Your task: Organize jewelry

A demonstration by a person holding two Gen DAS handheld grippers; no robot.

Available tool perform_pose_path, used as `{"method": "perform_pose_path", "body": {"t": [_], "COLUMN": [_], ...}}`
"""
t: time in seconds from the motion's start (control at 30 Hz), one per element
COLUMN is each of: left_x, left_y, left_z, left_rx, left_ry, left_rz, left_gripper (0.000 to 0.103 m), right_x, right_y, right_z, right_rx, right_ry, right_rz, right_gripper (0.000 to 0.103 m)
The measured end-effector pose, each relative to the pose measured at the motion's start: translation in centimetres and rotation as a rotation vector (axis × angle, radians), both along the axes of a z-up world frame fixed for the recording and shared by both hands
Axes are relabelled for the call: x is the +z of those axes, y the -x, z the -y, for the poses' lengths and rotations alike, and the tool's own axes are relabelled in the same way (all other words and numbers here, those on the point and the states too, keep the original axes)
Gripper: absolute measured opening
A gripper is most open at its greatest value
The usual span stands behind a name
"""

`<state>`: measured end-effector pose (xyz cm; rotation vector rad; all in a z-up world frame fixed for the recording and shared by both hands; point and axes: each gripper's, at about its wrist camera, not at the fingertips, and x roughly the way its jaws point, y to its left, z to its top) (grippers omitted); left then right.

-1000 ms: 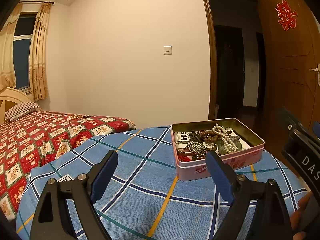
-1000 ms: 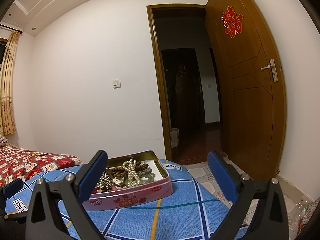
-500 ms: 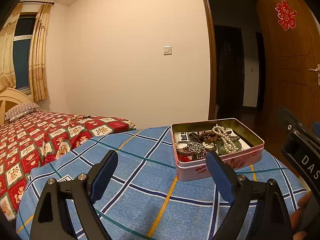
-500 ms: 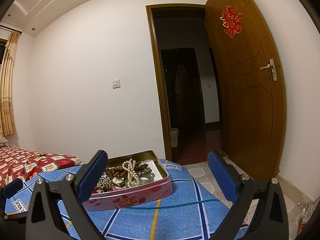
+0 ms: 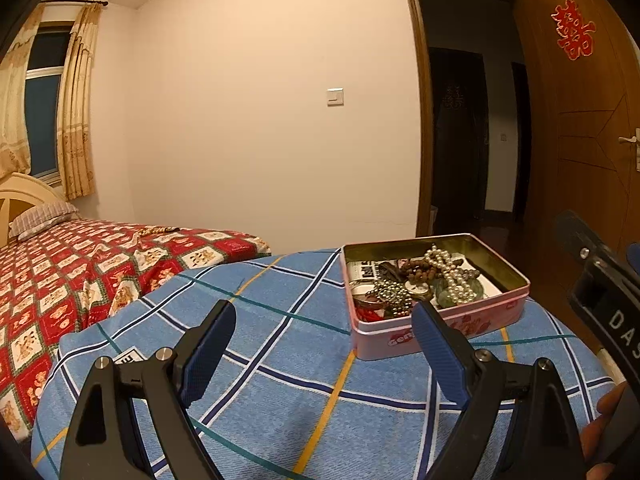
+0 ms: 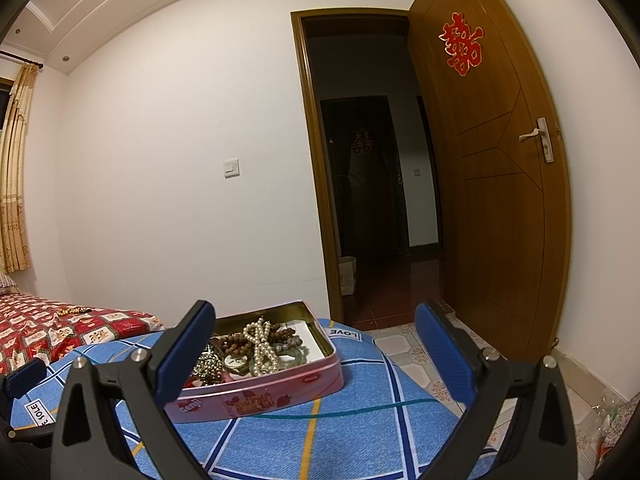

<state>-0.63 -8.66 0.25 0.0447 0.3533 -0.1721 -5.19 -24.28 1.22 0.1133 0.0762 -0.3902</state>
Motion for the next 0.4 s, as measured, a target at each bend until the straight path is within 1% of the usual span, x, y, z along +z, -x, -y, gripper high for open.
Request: {"method": "perform_pose_path", "body": {"t": [0.27,0.4], "left_x": [-0.04,-0.07], "left_y": [-0.27,-0.71], "left_z": [-0.26,-0.5], "left_rx": [-0.008,-0.015], "left_ry": [0.022,0.037], "left_rz": [-0.001,-0.018], "left_gripper": [0.09,0.09], "right_x": [0.08,0.15], "right_y": [0.29,0.38], "right_z": [0.08,0.17], "right_rx": [-0.003,-0.009], "right_ry": [-0.002,-0.007], "right_rz": [-0.001,-0.007], "right_gripper": [0.103,0.103]}}
